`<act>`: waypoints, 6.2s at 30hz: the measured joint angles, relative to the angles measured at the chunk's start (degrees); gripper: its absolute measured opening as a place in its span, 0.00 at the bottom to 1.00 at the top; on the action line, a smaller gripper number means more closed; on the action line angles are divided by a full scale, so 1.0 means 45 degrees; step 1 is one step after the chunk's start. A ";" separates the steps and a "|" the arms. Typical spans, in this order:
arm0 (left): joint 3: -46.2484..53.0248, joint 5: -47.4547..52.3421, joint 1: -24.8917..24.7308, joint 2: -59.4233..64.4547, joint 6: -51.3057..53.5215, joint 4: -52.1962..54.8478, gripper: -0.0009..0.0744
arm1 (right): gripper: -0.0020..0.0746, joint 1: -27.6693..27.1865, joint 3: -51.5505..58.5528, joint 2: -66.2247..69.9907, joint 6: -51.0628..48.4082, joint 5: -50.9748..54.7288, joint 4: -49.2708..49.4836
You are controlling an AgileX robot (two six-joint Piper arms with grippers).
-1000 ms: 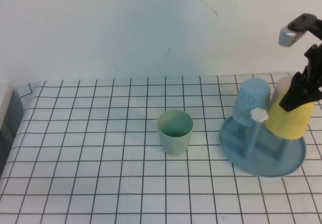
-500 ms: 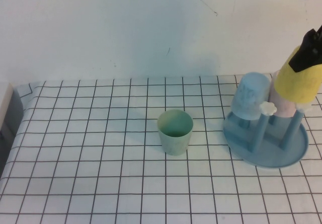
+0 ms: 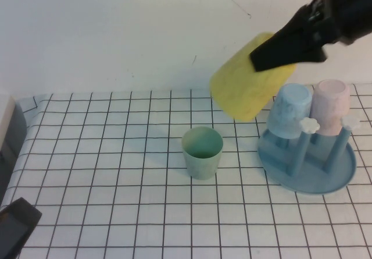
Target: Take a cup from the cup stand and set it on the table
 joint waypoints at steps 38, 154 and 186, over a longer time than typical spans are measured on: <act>0.0000 0.0679 0.0000 -0.0067 0.0146 -0.1626 0.09 | 0.76 0.5861 0.3130 0.1071 -0.6422 -0.0369 0.8913; -0.7346 -0.2885 -0.9271 1.2449 -0.1617 1.5143 0.01 | 0.03 0.2311 1.5497 -1.5927 0.6558 -0.5431 -1.2036; -0.3124 -0.4802 -0.8863 0.8503 -0.0439 1.6002 0.01 | 0.03 0.2311 1.5597 -1.5975 0.6745 -0.5490 -1.1990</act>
